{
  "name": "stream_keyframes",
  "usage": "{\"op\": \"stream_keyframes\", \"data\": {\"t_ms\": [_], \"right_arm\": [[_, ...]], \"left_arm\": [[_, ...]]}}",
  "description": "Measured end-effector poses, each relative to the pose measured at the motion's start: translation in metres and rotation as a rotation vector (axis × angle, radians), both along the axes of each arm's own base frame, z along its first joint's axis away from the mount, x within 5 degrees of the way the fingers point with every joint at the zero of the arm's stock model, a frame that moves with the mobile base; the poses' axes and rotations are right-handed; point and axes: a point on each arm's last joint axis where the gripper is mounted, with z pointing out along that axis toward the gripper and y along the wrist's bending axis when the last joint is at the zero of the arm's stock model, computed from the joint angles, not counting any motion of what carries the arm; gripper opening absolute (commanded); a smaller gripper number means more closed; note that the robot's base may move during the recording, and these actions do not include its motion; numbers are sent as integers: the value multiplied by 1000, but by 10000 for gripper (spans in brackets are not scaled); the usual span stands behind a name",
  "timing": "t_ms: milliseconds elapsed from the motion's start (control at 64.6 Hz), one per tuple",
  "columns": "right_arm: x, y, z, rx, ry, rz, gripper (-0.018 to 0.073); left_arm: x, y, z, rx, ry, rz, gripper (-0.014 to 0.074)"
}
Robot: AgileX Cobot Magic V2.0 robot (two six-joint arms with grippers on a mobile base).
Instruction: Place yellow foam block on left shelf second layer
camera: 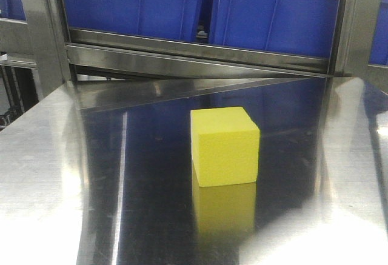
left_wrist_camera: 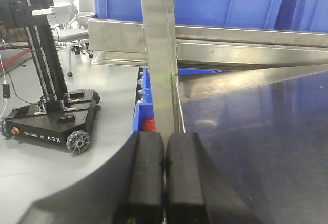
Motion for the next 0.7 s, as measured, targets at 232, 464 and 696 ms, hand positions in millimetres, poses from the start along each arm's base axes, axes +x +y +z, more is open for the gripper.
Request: {"op": "stream_keyframes", "data": {"t_ms": [232,464,696], "right_arm": [[0,0,0,0,0,0,56],[0,0,0,0,0,0,56],[0,0,0,0,0,0,56]], "left_arm": [[0,0,0,0,0,0,137],[0,0,0,0,0,0,137],[0,0,0,0,0,0,137]]}}
